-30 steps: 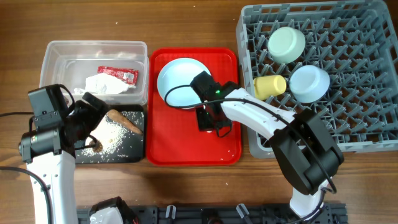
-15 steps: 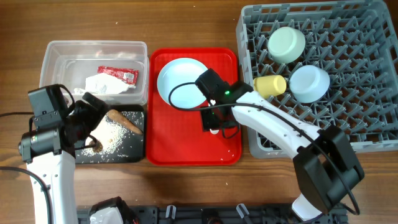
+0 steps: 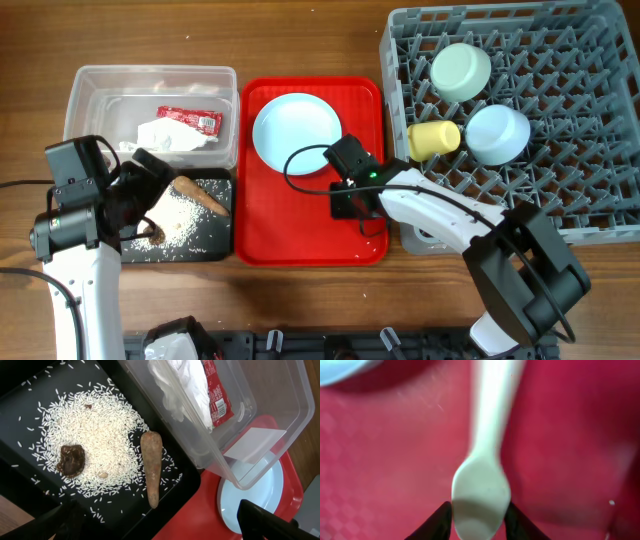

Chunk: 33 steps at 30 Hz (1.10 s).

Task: Sort waste into correct bins and load items into the dishwasher rack
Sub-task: 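Lift the white spoon off the red tray with the right gripper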

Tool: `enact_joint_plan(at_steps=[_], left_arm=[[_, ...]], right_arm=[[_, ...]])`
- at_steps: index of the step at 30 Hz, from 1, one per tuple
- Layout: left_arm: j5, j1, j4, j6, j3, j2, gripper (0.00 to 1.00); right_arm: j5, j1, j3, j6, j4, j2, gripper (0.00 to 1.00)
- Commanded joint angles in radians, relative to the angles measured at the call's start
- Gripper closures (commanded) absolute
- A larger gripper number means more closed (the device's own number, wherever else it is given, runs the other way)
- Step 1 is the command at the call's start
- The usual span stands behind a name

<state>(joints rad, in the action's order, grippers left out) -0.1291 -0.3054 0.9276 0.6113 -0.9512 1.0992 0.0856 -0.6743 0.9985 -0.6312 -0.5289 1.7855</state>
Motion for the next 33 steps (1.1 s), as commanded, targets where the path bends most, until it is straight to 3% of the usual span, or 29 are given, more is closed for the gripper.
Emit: enact_joint_plan(at_steps=[1, 7, 13, 23, 26, 30, 33], left_arm=[[-0.005, -0.005, 0.000, 0.000, -0.001, -0.003, 0.00], [-0.005, -0.005, 0.000, 0.000, -0.001, -0.003, 0.00], [-0.005, -0.005, 0.000, 0.000, -0.001, -0.003, 0.00], [-0.005, -0.005, 0.000, 0.000, -0.001, -0.003, 0.00], [-0.005, -0.005, 0.000, 0.000, -0.001, -0.003, 0.00], [-0.005, -0.005, 0.000, 0.000, -0.001, -0.003, 0.00], [-0.005, -0.005, 0.000, 0.000, -0.001, -0.003, 0.00]], right_arm=[[-0.013, 0.001, -0.023, 0.014, 0.010, 0.008, 0.68], [-0.014, 0.001, -0.023, 0.030, 0.014, 0.008, 0.76], [0.007, 0.001, 0.000, 0.029, 0.012, -0.003, 0.96], [0.011, 0.001, 0.006, 0.030, 0.013, -0.170, 0.95], [0.036, 0.001, 0.003, 0.029, -0.012, -0.171, 0.65], [0.027, -0.006, -0.011, 0.030, -0.009, -0.171, 0.52], [-0.010, -0.006, -0.011, 0.090, 0.009, -0.154, 0.51]])
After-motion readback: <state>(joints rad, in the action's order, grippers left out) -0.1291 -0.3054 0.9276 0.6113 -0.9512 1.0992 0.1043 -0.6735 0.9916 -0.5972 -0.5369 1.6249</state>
